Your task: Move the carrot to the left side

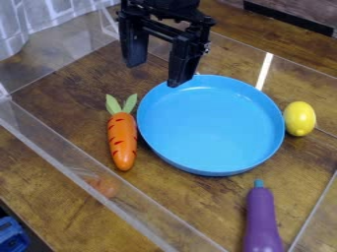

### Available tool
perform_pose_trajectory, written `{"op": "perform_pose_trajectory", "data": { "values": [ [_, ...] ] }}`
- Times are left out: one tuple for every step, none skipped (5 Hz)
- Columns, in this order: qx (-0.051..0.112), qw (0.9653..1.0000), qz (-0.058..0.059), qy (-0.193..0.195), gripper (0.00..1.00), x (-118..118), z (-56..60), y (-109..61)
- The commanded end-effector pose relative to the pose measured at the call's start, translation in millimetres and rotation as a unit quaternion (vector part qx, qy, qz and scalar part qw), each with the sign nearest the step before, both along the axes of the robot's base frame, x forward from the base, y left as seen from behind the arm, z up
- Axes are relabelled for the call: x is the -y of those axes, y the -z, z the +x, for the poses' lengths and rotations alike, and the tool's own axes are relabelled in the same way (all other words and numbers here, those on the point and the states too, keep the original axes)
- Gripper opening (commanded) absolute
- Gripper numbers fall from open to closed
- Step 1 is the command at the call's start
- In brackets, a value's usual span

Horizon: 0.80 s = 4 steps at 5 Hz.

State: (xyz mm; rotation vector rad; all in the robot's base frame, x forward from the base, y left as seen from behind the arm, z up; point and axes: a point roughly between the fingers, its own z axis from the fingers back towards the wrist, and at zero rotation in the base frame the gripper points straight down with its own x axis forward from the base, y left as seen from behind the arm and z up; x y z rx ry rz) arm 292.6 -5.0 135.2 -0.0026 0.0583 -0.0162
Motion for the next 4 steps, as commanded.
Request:
{"op": "perform_pose_trajectory", "data": {
  "values": [
    [-0.008,0.9993,-0.004,-0.037,1.0,1.6,1.2,3.6],
    [-0.012,0.9974,-0.012,-0.07,1.0,1.7,-2.5,14.2],
    [-0.01,0.9934,-0.022,-0.112,1.0,0.0,-8.4,24.0],
    [-0.001,0.9805,-0.039,-0.192,1.0,-1.9,-11.2,29.8]
  ]
}}
